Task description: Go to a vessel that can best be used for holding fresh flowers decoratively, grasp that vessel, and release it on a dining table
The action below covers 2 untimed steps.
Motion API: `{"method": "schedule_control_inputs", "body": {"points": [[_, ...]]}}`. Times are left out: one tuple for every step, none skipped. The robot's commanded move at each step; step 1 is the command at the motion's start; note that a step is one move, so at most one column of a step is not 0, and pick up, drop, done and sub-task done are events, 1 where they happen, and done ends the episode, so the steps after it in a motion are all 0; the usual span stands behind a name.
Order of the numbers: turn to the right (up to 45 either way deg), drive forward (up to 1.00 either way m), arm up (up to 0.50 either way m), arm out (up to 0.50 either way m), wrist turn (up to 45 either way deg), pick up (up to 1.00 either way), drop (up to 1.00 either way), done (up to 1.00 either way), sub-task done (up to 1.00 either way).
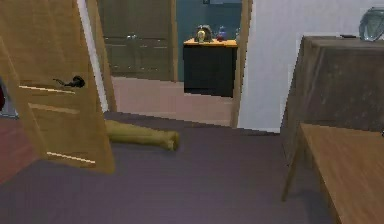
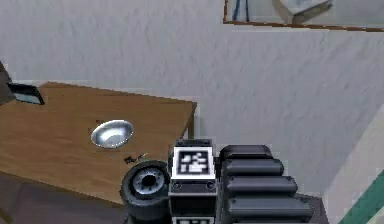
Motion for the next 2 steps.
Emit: {"method": "schedule_control_inputs", "body": {"points": [[-27.0,0.00,0.00,0.00,0.0,0.00,0.00,0.00,0.00],[0.0,0.10,0.00,0.00,0.0,0.00,0.00,0.00,0.00]]}}
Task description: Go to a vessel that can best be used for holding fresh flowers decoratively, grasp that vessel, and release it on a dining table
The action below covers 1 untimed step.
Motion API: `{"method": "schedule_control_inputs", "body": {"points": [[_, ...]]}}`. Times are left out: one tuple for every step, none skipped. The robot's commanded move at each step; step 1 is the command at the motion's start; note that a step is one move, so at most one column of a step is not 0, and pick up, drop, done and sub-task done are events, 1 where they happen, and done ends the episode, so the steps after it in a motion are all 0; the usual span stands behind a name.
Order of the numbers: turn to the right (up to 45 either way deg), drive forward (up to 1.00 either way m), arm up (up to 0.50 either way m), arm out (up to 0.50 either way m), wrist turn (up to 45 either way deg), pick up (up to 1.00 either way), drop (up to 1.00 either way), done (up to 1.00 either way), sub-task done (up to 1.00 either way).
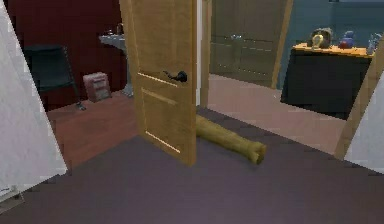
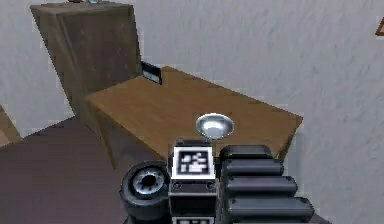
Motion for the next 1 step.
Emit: {"method": "schedule_control_inputs", "body": {"points": [[39.0,0.00,0.00,0.00,0.0,0.00,0.00,0.00,0.00]]}}
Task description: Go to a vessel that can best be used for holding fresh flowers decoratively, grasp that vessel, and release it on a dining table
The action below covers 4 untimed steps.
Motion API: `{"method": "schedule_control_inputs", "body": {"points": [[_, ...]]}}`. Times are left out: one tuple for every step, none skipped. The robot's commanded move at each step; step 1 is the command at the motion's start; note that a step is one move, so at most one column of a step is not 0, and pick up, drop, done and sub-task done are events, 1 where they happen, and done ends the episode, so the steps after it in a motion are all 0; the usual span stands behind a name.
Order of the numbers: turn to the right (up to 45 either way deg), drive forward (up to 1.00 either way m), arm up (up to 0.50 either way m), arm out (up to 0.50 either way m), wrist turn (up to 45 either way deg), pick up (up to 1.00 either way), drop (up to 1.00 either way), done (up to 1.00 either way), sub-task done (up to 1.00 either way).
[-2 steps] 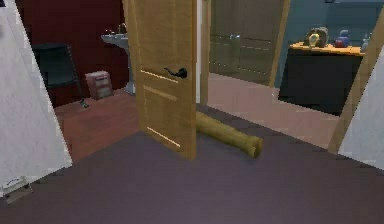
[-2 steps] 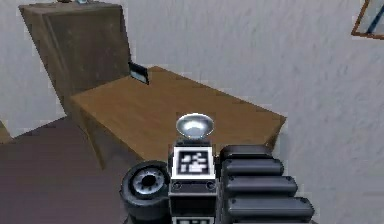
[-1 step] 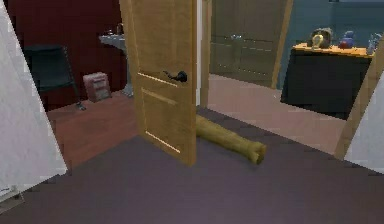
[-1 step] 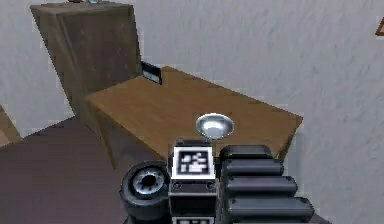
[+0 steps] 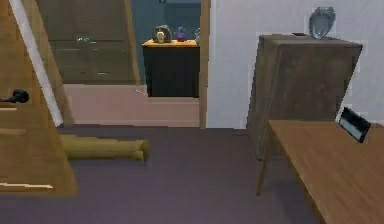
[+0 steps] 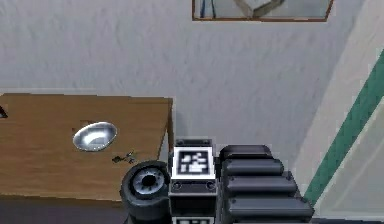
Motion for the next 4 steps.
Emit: {"method": "schedule_control_inputs", "body": {"points": [[3.0,0.00,0.00,0.00,0.0,0.00,0.00,0.00,0.00],[0.0,0.75,0.00,0.00,0.0,0.00,0.00,0.00,0.00],[-45.0,0.00,0.00,0.00,0.0,0.00,0.00,0.00,0.00],[-45.0,0.00,0.00,0.00,0.0,0.00,0.00,0.00,0.00]]}}
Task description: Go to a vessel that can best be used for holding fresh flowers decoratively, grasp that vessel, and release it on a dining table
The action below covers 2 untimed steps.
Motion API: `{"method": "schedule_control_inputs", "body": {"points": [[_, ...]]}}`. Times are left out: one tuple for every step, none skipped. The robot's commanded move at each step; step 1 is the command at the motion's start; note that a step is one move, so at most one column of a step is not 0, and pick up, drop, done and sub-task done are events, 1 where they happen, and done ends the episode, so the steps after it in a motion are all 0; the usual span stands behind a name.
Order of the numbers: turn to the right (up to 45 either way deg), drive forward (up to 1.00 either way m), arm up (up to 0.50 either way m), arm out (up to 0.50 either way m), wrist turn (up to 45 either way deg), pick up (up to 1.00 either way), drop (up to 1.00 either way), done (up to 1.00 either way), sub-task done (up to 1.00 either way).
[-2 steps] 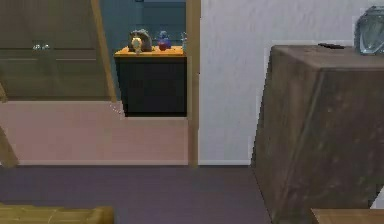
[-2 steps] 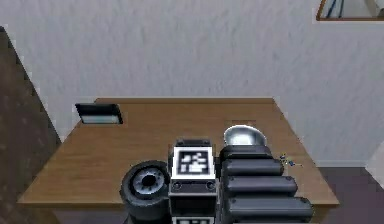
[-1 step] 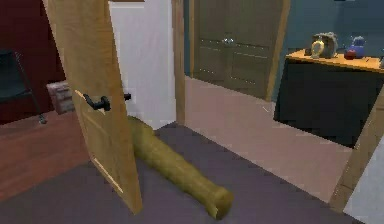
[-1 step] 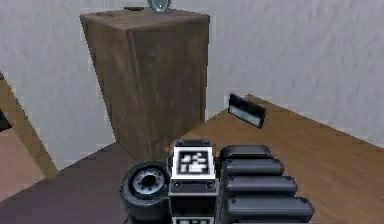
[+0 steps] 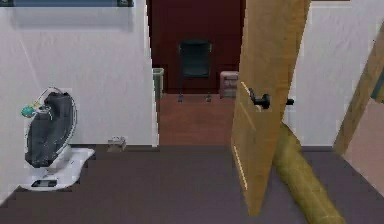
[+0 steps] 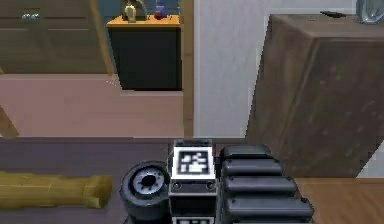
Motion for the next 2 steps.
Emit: {"method": "schedule_control_inputs", "body": {"points": [[45.0,0.00,0.00,0.00,0.0,0.00,0.00,0.00,0.00],[36.0,0.00,0.00,0.00,0.0,0.00,0.00,0.00,0.00]]}}
